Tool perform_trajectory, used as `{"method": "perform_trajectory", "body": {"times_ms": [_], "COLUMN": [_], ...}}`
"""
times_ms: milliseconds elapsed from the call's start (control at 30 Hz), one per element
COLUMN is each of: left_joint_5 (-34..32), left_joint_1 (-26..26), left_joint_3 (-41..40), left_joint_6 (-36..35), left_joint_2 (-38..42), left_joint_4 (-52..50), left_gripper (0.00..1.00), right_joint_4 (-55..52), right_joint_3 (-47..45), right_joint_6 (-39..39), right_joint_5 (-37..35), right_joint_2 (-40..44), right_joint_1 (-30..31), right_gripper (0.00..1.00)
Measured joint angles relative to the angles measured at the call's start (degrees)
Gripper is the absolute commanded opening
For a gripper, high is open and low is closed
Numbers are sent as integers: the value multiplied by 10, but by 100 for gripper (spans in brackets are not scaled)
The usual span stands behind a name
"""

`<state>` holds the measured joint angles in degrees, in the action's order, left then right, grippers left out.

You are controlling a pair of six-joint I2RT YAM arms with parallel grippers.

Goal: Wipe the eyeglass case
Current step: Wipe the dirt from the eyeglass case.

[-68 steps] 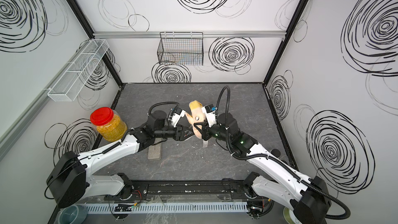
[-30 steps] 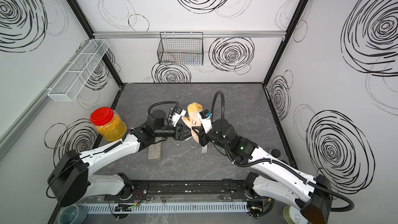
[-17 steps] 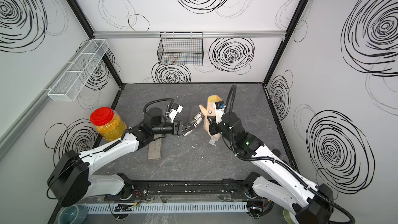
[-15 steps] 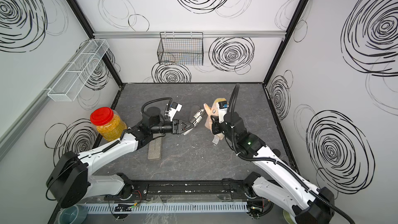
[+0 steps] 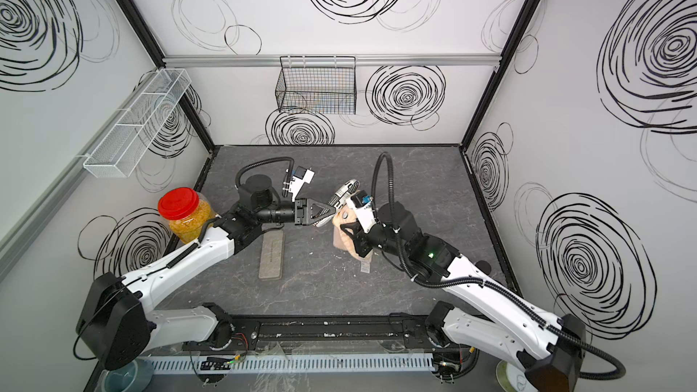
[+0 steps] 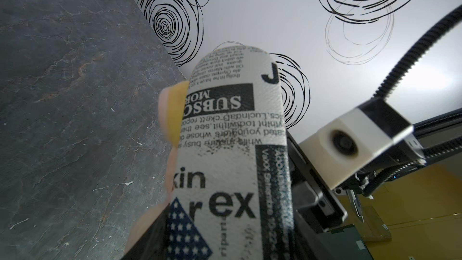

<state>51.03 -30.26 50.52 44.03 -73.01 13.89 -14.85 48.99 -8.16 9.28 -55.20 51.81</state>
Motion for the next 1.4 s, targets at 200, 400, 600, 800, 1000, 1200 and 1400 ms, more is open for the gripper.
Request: {"method": "perform_trajectory", "body": {"times_ms": [200, 400, 600, 800, 1000, 1200, 1400], "left_joint_5": [6, 10, 21, 20, 16, 5, 3], "left_joint_1": [-11, -20, -38, -37, -36, -32, -32], "left_joint_3": [9, 19, 30, 38, 43, 43, 43], "left_joint_6": [-40, -83, -119, -135, -153, -180, -193], "left_joint_2": [0, 0, -1, -2, -6, -7, -7], "left_joint_4": [-57, -103, -147, -157, -175, -203, -217], "left_gripper": [61, 61, 61, 60, 60, 61, 61], "right_joint_4": [-13, -42, -56, -56, -57, -86, -97], "right_joint_3": [2, 5, 5, 5, 5, 15, 20], "right_joint_6": [11, 3, 5, 5, 5, 0, 4], "right_joint_5": [-33, -122, -130, -97, -90, -176, -188], "right_joint_2": [-13, 4, 5, 5, 6, 1, -4], "right_joint_1": [35, -30, -62, 28, 61, 13, 0], "right_gripper": [2, 2, 3, 4, 2, 2, 3]}}
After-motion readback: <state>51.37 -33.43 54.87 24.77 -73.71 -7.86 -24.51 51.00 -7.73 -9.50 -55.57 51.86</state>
